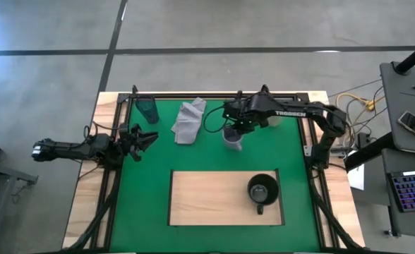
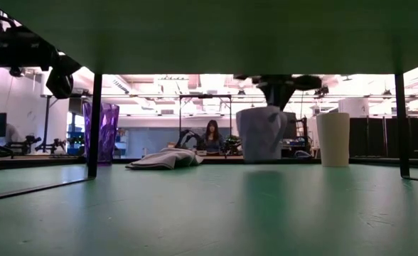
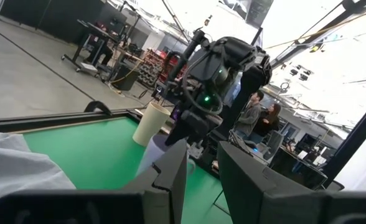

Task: Stack small to large cups/mugs on shelf
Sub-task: Put the violet mug on the shelf

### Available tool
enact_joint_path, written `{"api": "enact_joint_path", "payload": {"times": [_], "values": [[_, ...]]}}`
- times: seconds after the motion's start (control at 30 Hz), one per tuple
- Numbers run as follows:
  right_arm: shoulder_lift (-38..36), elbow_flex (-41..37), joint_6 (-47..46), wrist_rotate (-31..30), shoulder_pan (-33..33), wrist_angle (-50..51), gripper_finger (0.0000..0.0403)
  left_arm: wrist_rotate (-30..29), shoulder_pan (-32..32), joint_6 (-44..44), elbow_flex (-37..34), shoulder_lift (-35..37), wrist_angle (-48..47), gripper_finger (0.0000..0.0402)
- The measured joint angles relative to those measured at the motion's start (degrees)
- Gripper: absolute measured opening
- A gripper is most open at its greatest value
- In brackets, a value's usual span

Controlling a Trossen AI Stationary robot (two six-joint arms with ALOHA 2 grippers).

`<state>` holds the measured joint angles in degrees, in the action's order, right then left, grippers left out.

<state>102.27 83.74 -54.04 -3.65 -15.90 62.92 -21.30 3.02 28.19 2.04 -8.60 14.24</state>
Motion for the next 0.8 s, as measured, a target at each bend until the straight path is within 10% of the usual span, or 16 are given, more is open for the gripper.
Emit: {"api": "enact_joint_path", "payload": {"times": [0.53, 0.8], "values": [[3.72, -0.16, 4.69, 0.66, -0.24, -2.42, 0.0016, 0.0, -0.01, -0.03, 0.0, -0.03, -0.26, 0.0077], [4.02, -0.37, 4.86, -0.98, -0.28, -3.8, 0.008, 0.0, 0.0, -0.03, 0.0, 0.0, -0.26, 0.0077]]}}
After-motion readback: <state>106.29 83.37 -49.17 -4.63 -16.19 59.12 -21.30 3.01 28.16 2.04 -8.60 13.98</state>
